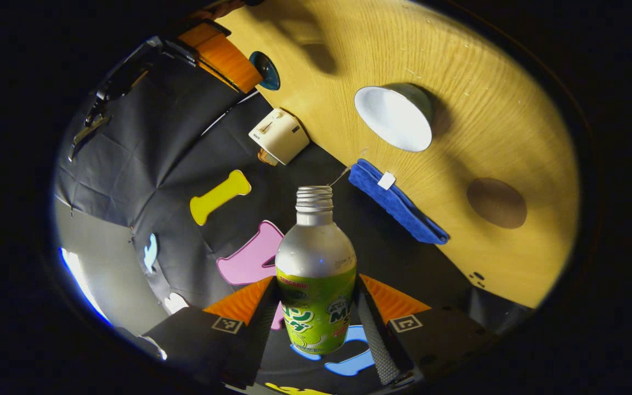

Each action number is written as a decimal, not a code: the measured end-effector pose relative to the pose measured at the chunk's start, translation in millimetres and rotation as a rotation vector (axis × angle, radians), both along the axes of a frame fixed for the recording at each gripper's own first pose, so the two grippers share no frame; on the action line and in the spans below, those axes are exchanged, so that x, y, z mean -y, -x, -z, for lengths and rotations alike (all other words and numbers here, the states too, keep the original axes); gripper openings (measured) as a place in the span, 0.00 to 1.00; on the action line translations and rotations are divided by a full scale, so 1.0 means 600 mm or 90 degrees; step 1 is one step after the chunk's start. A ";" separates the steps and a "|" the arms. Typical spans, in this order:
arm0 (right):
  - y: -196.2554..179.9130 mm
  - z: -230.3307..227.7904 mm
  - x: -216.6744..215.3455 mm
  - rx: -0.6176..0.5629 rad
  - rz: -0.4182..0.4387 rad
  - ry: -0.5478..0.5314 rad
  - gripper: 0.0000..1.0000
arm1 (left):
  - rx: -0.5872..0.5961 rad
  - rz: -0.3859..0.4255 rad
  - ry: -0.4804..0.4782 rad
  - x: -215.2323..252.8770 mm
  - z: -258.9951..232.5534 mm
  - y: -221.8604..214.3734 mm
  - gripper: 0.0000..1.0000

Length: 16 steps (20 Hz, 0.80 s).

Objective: Open the teacup lid with one hand, grasp the water bottle and pour water into the teacup with the other hand; after pouring, place the water bottle on the coaster and then close the teacup lid.

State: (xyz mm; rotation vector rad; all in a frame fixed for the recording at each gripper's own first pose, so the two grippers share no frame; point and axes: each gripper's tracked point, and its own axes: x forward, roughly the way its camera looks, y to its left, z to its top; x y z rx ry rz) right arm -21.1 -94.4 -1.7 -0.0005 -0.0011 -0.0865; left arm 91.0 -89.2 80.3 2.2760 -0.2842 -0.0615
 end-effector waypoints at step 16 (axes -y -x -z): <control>0.000 -0.001 0.001 0.000 0.001 0.000 0.30 | -0.344 0.035 0.978 -0.002 0.049 0.025 0.81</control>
